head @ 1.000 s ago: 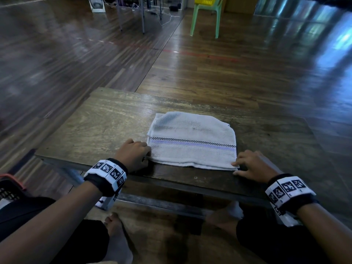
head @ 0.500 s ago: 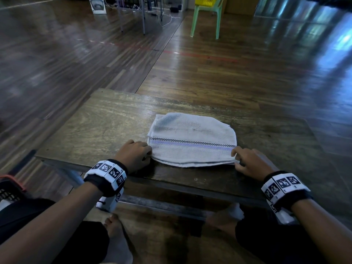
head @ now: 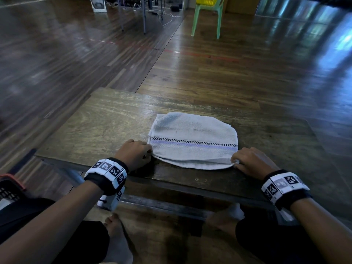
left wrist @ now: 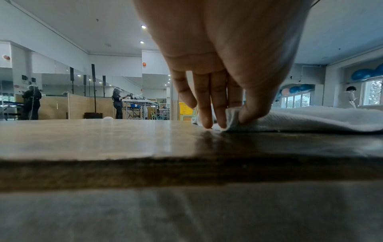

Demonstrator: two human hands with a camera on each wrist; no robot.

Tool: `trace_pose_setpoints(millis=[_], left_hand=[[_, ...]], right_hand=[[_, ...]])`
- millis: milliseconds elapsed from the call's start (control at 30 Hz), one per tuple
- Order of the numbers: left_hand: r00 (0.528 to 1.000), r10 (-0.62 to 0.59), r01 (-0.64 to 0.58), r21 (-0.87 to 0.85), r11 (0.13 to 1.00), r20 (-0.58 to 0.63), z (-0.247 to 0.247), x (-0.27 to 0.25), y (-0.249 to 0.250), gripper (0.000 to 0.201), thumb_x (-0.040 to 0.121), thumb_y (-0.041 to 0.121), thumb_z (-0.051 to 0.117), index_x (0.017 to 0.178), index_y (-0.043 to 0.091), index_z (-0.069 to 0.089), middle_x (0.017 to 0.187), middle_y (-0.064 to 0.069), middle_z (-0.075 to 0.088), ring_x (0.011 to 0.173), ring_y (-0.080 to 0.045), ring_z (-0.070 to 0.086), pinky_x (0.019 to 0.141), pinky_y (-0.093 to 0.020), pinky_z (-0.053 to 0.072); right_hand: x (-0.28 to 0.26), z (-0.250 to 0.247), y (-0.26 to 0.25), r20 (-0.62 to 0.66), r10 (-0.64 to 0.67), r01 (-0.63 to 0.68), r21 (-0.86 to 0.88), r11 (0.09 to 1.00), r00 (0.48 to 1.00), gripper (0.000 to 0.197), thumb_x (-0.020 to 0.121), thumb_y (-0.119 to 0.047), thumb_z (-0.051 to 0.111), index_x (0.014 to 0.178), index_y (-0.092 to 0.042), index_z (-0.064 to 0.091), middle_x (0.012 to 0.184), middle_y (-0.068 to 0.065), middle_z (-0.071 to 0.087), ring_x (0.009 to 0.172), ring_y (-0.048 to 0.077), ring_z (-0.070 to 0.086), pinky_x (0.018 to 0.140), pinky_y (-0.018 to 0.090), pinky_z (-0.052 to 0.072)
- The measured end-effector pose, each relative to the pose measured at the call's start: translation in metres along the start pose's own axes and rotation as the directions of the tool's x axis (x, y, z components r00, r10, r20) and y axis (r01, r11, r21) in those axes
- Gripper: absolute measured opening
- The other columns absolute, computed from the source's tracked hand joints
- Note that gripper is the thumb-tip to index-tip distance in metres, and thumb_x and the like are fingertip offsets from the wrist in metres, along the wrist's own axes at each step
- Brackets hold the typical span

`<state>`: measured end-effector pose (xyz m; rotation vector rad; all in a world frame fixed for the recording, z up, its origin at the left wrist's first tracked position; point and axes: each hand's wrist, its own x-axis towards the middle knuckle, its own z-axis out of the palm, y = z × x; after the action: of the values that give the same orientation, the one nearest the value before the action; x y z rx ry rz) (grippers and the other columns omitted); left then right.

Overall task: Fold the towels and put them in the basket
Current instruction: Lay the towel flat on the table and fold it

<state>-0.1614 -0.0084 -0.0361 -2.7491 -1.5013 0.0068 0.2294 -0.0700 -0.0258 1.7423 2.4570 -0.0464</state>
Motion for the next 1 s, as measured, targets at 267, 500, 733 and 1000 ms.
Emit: trace_pose_setpoints(millis=[267,500,733,1000], left_hand=[[1.0,0.003,-0.004,0.015,1.0,0.006,-0.0004,0.0006,-0.0005,0.023,0.089,0.031,0.05,0.107,0.021,0.06,0.107,0.003,0.064,0.099,-0.018,0.058,0.085,-0.03,0.034],[0.999,-0.015,0.016,0.018,1.0,-0.046,-0.0056,0.0002,0.0,0.022,0.085,0.032,0.053,0.103,0.022,0.059,0.103,0.004,0.063,0.095,-0.018,0.059,0.084,-0.03,0.033],[0.999,-0.008,0.009,0.019,1.0,-0.045,-0.0048,-0.0036,-0.0006,0.023,0.085,0.032,0.053,0.103,0.02,0.059,0.105,0.003,0.064,0.097,-0.019,0.059,0.086,-0.032,0.034],[0.999,-0.016,0.017,0.021,1.0,-0.028,-0.0048,-0.0024,-0.0005,0.024,0.087,0.033,0.05,0.106,0.022,0.059,0.107,0.005,0.063,0.098,-0.017,0.058,0.086,-0.03,0.033]], right_hand=[[-0.0066,-0.0054,-0.0005,0.008,0.107,-0.107,0.136,0.985,0.994,0.01,0.088,-0.022,0.057,0.096,-0.019,0.063,0.098,0.004,0.064,0.086,0.018,0.058,0.077,0.03,0.047],[-0.0098,-0.0063,-0.0009,-0.067,0.211,-0.177,0.338,0.924,0.975,0.007,0.081,-0.014,0.064,0.087,-0.016,0.061,0.082,0.007,0.066,0.071,0.021,0.061,0.07,0.04,0.052],[-0.0087,-0.002,-0.0008,-0.125,0.155,-0.092,0.402,0.911,0.98,0.016,0.074,0.0,0.069,0.075,-0.014,0.062,0.086,-0.003,0.053,0.072,0.016,0.058,0.069,0.03,0.05],[-0.006,0.0018,0.0027,-0.072,0.141,-0.101,0.399,0.911,0.987,0.018,0.075,-0.003,0.069,0.073,-0.019,0.061,0.083,0.001,0.063,0.073,0.015,0.061,0.073,0.035,0.054]])
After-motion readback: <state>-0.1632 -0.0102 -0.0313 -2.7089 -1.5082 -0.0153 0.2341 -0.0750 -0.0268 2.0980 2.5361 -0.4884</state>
